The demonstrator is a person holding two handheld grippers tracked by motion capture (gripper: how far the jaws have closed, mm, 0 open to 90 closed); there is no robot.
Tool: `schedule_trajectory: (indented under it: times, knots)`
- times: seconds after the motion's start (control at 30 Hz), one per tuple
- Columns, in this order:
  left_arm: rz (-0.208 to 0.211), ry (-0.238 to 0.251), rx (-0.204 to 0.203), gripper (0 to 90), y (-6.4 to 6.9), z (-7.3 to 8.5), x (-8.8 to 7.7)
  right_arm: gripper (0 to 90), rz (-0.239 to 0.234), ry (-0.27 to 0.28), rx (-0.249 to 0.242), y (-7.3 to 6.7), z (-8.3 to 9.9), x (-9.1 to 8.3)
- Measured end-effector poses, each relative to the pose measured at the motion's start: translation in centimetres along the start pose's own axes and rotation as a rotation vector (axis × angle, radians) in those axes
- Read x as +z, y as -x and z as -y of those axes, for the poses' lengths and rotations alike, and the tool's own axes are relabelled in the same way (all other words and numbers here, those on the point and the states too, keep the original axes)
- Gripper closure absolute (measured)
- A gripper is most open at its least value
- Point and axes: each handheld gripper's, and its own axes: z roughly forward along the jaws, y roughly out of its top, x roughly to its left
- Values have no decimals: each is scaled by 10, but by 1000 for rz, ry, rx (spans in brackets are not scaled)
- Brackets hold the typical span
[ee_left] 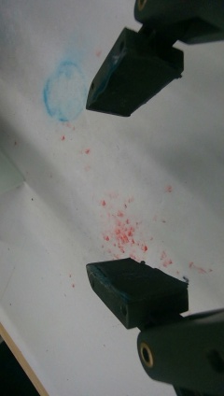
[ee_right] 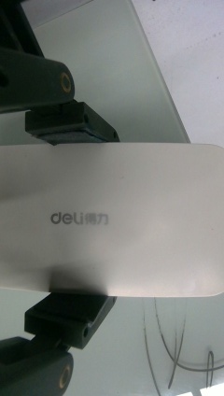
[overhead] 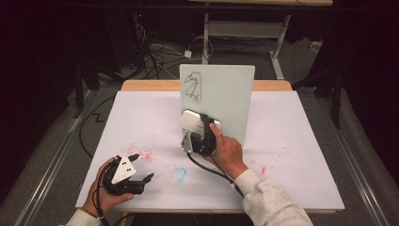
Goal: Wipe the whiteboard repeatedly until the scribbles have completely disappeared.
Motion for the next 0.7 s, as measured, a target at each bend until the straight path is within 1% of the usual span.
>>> schedule_trajectory:
  times: [0.03, 0.1, 0.17, 0.2, 0.23, 0.3, 0.33, 0.37, 0.43, 0.47, 0.5, 0.53, 0.57, 0.6, 0.63, 0.67, 0.7]
  knots:
    - [0, 2, -1, 186, 0, 0, 0, 309, 1, -1, 10, 4, -1, 0]
    - [-1, 2, -1, 186, 0, 0, 0, 309, 32, -11, 28, 15, -4, 0]
    - [2, 2, -2, 186, 0, 0, 0, 309, 31, -6, 85, 34, -6, 0]
    - [0, 3, -2, 186, 0, 0, 0, 309, 51, -7, 99, 42, -8, 0]
    - [0, 2, -2, 186, 0, 0, 0, 309, 61, -13, 118, 50, -9, 0]
    - [1, 3, -3, 186, -1, 0, -1, 309, 74, -11, 150, 62, -10, 0]
    - [1, 5, -4, 186, -1, 0, -1, 309, 81, -12, 168, 65, -10, 0]
    - [1, 6, -5, 186, -1, 1, -1, 309, 76, -11, 181, 67, -10, 0]
    - [0, 6, -5, 186, -1, 1, -1, 309, 93, -16, 178, 63, -10, 0]
    - [1, 6, -6, 186, -1, 1, -1, 309, 85, -14, 179, 60, -11, 0]
    - [1, 6, -6, 186, -1, 0, -1, 309, 68, -12, 176, 55, -11, 0]
    - [1, 6, -3, 186, -1, 0, -1, 309, 67, -17, 159, 49, -11, 1]
    - [2, 7, -3, 186, -1, 0, -1, 309, 62, -14, 125, 44, -12, 1]
    - [3, 7, -3, 186, -1, 0, -1, 309, 55, -10, 106, 40, -13, 2]
    - [2, 8, -3, 186, -1, 0, -1, 309, 58, -15, 104, 38, -13, 2]
    - [2, 9, -4, 186, -1, 0, -1, 308, 48, -13, 99, 39, -14, 2]
    - [3, 9, -4, 186, 0, 0, -1, 309, 39, -12, 109, 42, -15, 2]
